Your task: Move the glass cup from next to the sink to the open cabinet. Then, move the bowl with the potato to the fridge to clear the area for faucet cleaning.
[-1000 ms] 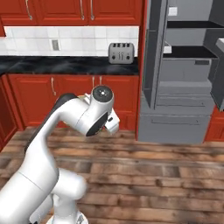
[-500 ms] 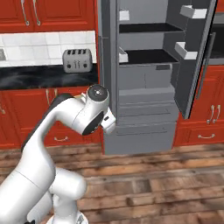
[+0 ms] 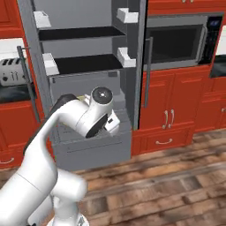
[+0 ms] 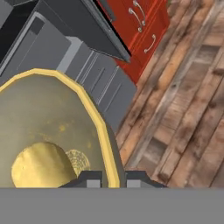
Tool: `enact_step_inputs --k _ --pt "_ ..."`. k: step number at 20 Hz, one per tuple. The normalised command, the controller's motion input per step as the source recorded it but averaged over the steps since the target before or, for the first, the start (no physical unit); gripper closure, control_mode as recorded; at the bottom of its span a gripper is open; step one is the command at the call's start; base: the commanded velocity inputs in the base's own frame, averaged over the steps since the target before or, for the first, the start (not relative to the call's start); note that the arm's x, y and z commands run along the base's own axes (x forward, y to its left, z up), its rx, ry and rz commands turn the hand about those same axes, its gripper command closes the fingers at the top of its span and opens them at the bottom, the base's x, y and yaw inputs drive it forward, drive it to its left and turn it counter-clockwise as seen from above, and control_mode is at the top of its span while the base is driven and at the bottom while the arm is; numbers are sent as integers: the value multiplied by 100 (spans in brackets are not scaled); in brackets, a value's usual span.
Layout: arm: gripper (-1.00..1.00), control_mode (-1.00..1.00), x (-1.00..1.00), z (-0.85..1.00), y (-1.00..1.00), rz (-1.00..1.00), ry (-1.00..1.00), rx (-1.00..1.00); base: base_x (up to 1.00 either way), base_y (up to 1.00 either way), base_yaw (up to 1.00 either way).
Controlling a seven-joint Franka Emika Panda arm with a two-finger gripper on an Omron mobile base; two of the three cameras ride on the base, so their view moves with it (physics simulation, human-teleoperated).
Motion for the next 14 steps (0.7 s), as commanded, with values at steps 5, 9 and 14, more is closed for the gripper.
enact_step_inputs --k 5,9,14 --pt "100 100 0 0 0 0 0 0 90 -16 31" --pt "100 100 0 0 0 0 0 0 71 -18 55" --pt "100 100 0 0 0 0 0 0 90 -60 31"
